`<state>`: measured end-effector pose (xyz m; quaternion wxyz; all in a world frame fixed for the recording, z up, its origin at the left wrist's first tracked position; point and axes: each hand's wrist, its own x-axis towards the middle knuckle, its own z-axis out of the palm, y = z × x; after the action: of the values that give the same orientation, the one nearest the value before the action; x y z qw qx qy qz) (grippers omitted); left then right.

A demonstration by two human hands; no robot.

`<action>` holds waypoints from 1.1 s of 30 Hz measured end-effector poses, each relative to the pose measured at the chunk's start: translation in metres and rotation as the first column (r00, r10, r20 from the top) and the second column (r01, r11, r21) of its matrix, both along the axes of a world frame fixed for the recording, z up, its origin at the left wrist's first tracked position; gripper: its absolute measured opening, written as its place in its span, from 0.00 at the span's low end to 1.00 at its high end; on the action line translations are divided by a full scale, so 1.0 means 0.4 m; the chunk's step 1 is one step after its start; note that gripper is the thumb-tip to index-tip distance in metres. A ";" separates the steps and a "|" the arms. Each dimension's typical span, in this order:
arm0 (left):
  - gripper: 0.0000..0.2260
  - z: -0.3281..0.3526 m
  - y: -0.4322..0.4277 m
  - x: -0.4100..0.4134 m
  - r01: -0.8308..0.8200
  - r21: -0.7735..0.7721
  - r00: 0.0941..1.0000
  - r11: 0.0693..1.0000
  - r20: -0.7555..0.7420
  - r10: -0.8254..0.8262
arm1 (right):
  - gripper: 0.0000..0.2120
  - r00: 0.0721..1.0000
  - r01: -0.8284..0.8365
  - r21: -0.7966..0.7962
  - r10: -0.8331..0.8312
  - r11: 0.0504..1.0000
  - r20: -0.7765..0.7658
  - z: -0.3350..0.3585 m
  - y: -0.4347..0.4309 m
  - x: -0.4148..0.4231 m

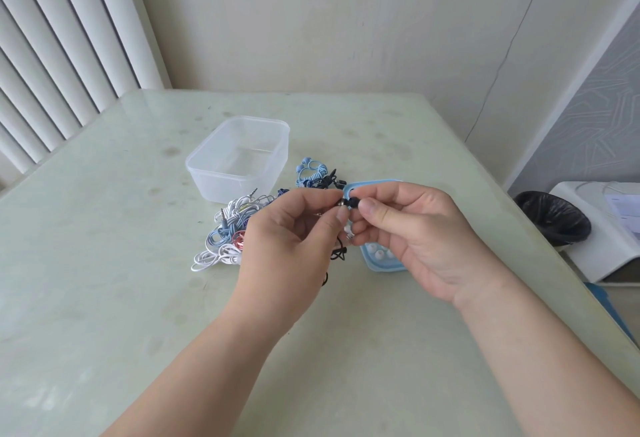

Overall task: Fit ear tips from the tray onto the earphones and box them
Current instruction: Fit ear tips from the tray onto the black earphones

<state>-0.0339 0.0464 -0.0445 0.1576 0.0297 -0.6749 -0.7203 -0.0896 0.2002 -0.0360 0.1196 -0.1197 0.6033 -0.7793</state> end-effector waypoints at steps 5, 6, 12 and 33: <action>0.05 -0.001 0.002 0.000 0.002 -0.024 1.000 1.000 -0.006 -0.002 | 0.07 0.999 -0.024 -0.032 0.025 0.999 0.025 0.001 0.001 0.001; 0.05 -0.001 0.002 0.000 0.004 -0.027 1.000 1.000 -0.004 -0.004 | 0.07 0.999 -0.027 -0.046 0.029 0.999 0.043 0.001 0.000 0.001; 0.05 -0.008 0.000 -0.003 0.001 -0.045 1.000 0.999 -0.024 -0.002 | 0.08 0.997 -0.040 -0.072 0.044 0.997 0.061 0.005 -0.001 0.004; 0.05 0.015 -0.024 0.007 0.153 -0.109 0.987 0.982 0.064 -0.147 | 0.11 0.962 0.112 0.200 -0.056 0.973 -0.268 0.022 0.011 0.012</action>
<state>-0.0309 0.0367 -0.0383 0.0856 -0.0103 -0.7190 -0.6896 -0.0848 0.2047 -0.0273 0.0182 -0.1817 0.6984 -0.6921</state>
